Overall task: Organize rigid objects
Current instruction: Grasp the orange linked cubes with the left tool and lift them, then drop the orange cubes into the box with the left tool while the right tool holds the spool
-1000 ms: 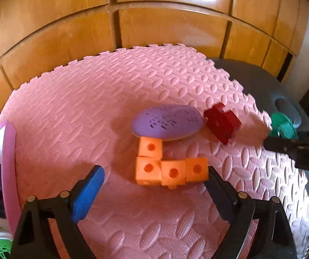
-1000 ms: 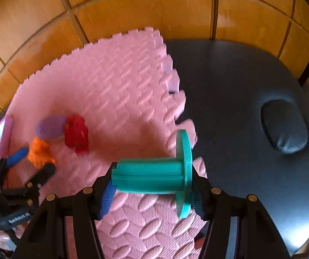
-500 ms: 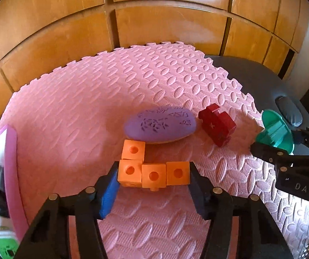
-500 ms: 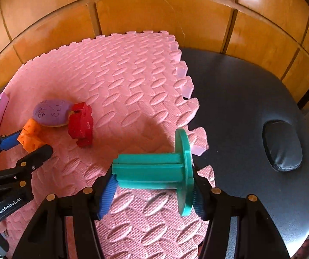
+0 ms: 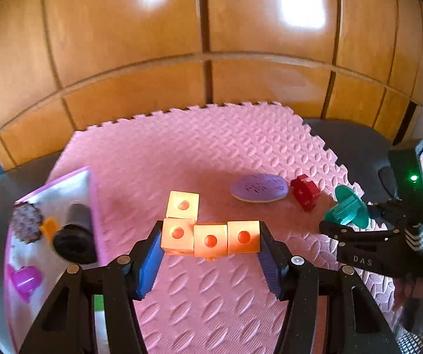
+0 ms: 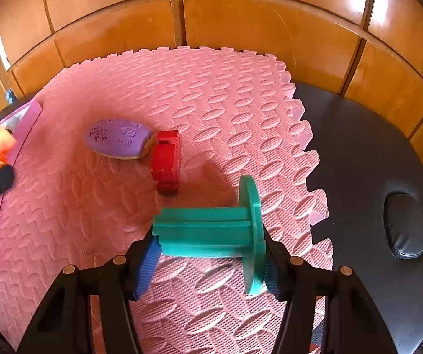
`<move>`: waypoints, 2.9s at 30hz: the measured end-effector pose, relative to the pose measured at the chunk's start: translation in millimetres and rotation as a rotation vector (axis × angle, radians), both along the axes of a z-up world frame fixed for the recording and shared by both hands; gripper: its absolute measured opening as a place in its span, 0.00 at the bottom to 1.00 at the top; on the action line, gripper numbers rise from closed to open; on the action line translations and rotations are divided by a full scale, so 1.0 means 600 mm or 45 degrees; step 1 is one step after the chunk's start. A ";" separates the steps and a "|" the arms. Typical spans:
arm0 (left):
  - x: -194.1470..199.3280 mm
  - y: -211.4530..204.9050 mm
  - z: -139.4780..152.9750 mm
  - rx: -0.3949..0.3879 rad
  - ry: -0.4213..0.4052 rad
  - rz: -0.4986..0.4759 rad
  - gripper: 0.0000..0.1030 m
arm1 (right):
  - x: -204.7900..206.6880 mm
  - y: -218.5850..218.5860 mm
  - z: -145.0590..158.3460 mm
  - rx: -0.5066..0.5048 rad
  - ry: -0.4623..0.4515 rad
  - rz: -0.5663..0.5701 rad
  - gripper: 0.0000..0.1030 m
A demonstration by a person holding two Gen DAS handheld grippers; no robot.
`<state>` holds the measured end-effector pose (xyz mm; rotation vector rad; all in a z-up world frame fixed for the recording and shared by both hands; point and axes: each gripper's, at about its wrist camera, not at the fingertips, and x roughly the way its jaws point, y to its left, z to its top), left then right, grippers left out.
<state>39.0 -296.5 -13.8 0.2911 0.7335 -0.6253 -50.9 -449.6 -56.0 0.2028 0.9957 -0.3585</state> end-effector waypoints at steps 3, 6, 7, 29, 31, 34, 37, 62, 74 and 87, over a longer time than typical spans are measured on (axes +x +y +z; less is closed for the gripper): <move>-0.004 0.029 0.016 -0.019 -0.008 0.036 0.58 | 0.008 -0.007 -0.007 -0.008 -0.003 0.000 0.59; -0.008 0.054 0.024 -0.025 -0.013 0.066 0.58 | 0.012 -0.008 -0.011 -0.014 -0.006 -0.002 0.59; -0.008 0.062 0.027 -0.031 -0.011 0.074 0.58 | 0.012 -0.007 -0.012 -0.017 -0.009 -0.001 0.59; 0.020 0.220 0.034 -0.090 0.007 0.319 0.58 | 0.006 -0.005 -0.015 -0.075 -0.085 0.037 0.59; 0.022 0.234 0.031 -0.088 0.007 0.335 0.58 | 0.006 -0.005 -0.015 -0.076 -0.087 0.040 0.59; 0.030 0.261 0.028 -0.096 0.023 0.368 0.58 | 0.007 -0.006 -0.015 -0.079 -0.090 0.044 0.59; 0.040 0.305 0.024 -0.107 0.043 0.425 0.58 | 0.006 -0.005 -0.016 -0.082 -0.092 0.048 0.59; 0.095 0.389 -0.065 -0.068 0.202 0.511 0.59 | 0.010 -0.005 -0.015 -0.092 -0.093 0.051 0.59; 0.072 0.390 -0.054 -0.018 0.099 0.541 0.66 | 0.013 -0.005 -0.015 -0.107 -0.093 0.060 0.59; 0.047 0.397 -0.015 -0.008 0.004 0.582 0.69 | 0.014 0.000 -0.014 -0.135 -0.084 0.068 0.59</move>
